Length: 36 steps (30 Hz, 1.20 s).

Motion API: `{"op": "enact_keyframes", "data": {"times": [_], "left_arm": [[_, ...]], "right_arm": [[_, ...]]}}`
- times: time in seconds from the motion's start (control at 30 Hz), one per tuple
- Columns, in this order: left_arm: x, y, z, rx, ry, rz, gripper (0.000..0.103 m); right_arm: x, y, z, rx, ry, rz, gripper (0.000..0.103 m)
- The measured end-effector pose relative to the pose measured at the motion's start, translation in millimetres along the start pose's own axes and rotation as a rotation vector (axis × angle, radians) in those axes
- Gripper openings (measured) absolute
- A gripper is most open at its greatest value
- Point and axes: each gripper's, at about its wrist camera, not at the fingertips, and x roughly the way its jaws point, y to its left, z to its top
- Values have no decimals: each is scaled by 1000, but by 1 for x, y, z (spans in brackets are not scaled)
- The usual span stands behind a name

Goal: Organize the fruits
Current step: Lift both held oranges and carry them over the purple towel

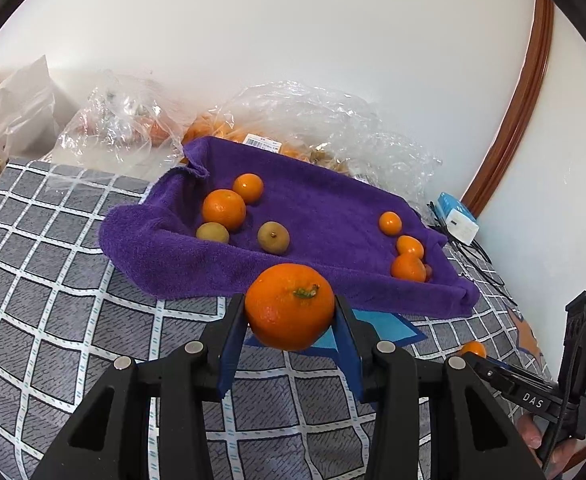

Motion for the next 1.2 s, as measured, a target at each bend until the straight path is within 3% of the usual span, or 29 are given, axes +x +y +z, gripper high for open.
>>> {"op": "enact_keyframes", "data": {"times": [0.2, 0.47, 1.03, 1.2], "left_arm": [[-6, 0, 1, 6, -39, 17, 40], [-10, 6, 8, -13, -22, 51, 40], [-20, 13, 67, -20, -36, 109, 40], [-11, 23, 87, -20, -19, 147, 40]], "right_arm": [[0, 1, 1, -1, 2, -1, 32], [-3, 4, 7, -29, 16, -15, 32], [-8, 33, 85, -125, -52, -71, 32], [10, 42, 114, -164, -66, -85, 32]]}}
